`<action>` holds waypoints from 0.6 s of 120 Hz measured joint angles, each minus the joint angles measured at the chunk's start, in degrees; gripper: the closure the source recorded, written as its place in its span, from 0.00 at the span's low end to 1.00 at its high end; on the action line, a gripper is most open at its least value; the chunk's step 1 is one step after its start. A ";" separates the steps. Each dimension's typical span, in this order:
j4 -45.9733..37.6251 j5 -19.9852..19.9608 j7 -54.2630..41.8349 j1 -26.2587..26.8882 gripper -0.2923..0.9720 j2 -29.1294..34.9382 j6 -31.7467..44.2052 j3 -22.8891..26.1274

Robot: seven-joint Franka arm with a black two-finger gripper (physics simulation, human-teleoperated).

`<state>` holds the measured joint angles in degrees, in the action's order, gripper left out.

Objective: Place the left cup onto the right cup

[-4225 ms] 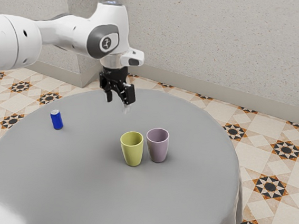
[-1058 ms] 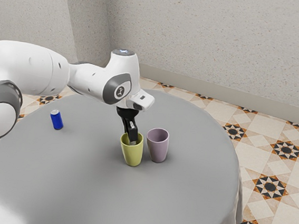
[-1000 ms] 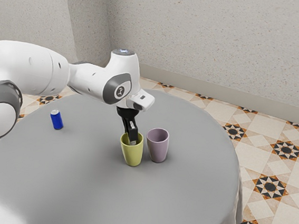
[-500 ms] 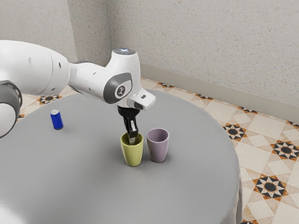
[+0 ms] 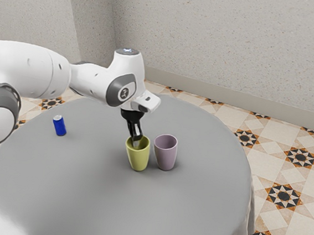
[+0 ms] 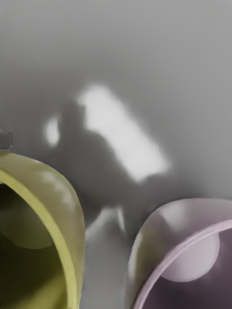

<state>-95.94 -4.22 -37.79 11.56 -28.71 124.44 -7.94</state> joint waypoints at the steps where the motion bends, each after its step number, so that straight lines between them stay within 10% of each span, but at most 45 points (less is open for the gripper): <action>1: -0.11 0.00 0.02 -0.01 0.85 0.08 0.00 -0.05; 72: -2.64 0.76 1.05 1.81 0.85 9.75 -1.62 -1.17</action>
<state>-98.58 -3.46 -36.75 13.36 -18.96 122.82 -9.11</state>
